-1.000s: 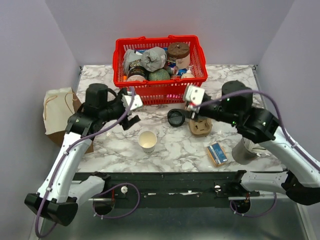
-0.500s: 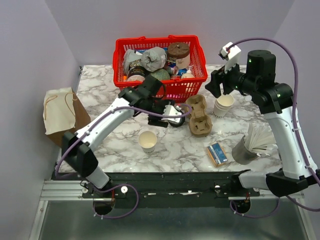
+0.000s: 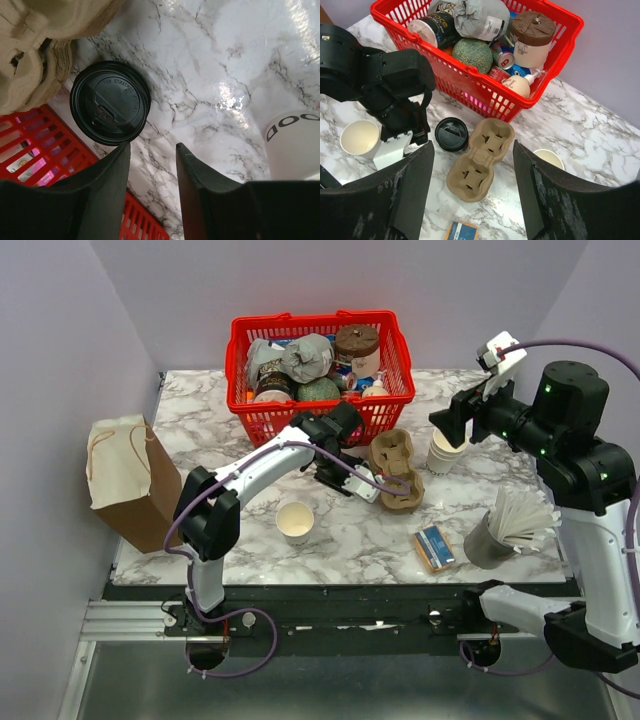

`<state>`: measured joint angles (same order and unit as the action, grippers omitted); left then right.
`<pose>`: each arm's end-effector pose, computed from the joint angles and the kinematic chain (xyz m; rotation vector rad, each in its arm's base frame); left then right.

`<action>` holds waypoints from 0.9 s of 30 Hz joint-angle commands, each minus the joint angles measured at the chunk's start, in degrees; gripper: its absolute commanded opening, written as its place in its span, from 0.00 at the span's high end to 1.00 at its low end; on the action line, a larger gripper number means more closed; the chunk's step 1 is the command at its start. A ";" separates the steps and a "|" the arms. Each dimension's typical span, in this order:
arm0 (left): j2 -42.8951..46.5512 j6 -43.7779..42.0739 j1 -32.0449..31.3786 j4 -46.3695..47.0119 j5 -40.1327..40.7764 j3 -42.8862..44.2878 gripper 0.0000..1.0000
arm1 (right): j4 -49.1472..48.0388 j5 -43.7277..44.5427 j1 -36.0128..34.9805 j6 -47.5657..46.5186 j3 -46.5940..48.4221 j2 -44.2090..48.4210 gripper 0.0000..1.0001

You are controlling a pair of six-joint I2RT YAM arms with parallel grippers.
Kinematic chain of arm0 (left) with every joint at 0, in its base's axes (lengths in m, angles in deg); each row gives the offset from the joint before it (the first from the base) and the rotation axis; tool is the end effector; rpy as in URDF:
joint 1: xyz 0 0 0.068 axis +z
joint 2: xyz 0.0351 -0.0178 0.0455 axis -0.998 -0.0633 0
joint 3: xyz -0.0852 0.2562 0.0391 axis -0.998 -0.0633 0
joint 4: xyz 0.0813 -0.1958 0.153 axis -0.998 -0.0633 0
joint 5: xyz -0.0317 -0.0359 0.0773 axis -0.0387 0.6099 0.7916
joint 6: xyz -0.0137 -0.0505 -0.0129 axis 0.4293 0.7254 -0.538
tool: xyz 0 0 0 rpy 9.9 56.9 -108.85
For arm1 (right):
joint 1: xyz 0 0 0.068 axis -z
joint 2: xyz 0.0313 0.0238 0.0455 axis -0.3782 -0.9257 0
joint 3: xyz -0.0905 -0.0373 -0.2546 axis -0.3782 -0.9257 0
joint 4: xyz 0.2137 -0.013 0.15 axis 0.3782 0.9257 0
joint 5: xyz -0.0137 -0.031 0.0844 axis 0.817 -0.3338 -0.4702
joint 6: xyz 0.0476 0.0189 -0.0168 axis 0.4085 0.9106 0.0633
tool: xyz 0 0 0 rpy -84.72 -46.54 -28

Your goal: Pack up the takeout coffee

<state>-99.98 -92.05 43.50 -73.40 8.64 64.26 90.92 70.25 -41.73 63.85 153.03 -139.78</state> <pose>0.2777 -0.2743 0.2691 2.4026 1.2655 -0.3134 0.1627 0.0679 0.5161 -0.6674 1.7249 0.3562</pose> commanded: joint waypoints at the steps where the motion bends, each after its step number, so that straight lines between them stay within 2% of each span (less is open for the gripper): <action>1: -2.84 -7.45 -0.55 -0.28 3.94 2.08 0.58 | -1.16 1.66 0.44 -0.16 -2.26 0.39 0.28; 12: -9.26 -10.97 -0.28 2.88 6.50 2.26 0.65 | -1.52 1.40 1.58 0.19 -2.44 -0.57 0.28; 27: -12.51 -12.29 -0.11 5.17 9.49 2.87 0.70 | -1.34 1.31 2.63 0.28 -2.97 -0.57 0.28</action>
<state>-111.41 -102.06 43.50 -68.05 16.44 65.61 90.26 71.21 -39.65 63.83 150.03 -140.09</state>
